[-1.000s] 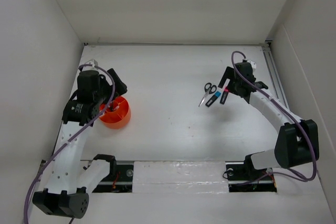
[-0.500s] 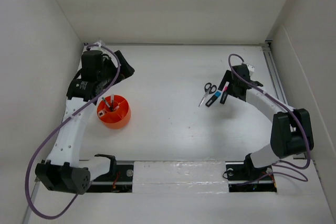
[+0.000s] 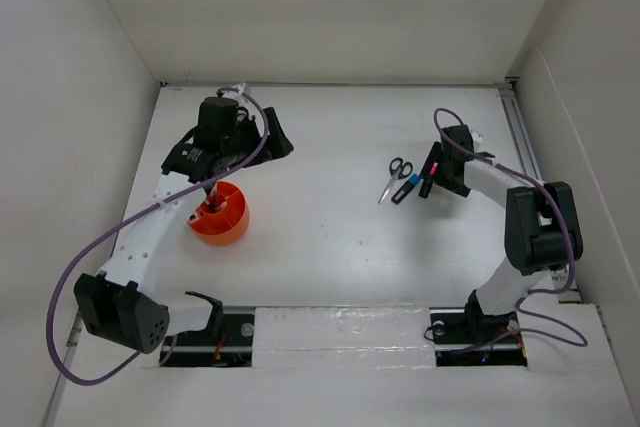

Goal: Sort the stationery into containers
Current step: Pick up the pen from the center of the board.

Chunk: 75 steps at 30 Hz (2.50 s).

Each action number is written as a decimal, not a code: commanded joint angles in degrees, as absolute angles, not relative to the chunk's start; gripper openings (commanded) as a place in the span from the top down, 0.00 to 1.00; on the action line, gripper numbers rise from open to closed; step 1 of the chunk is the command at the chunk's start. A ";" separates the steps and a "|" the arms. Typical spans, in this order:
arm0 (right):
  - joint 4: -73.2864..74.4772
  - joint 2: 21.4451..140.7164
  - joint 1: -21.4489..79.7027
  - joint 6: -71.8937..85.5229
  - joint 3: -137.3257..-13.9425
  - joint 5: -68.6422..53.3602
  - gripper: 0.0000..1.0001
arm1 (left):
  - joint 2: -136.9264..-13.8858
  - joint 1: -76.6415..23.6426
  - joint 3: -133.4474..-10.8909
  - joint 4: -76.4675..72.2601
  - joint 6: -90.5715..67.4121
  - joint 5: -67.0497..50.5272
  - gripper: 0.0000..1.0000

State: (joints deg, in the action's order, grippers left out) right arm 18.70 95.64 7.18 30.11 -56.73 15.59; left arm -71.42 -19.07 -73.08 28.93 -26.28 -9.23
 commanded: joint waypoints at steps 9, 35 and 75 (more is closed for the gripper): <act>16.52 99.13 6.94 28.04 -61.52 13.89 0.21 | -71.63 -19.07 -68.03 26.19 -24.61 -13.54 0.00; 26.63 104.33 6.94 20.04 -68.20 8.35 0.59 | -71.54 -19.07 -69.08 26.72 -24.61 -14.24 0.00; 13.12 80.09 32.86 9.14 -63.73 -6.24 1.00 | -72.33 -17.67 -65.66 13.19 -25.75 -47.45 0.00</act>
State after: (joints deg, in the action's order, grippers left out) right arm 20.95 83.83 29.82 10.76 -65.36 -1.76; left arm -72.88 -18.63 -67.68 17.08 -25.69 -41.58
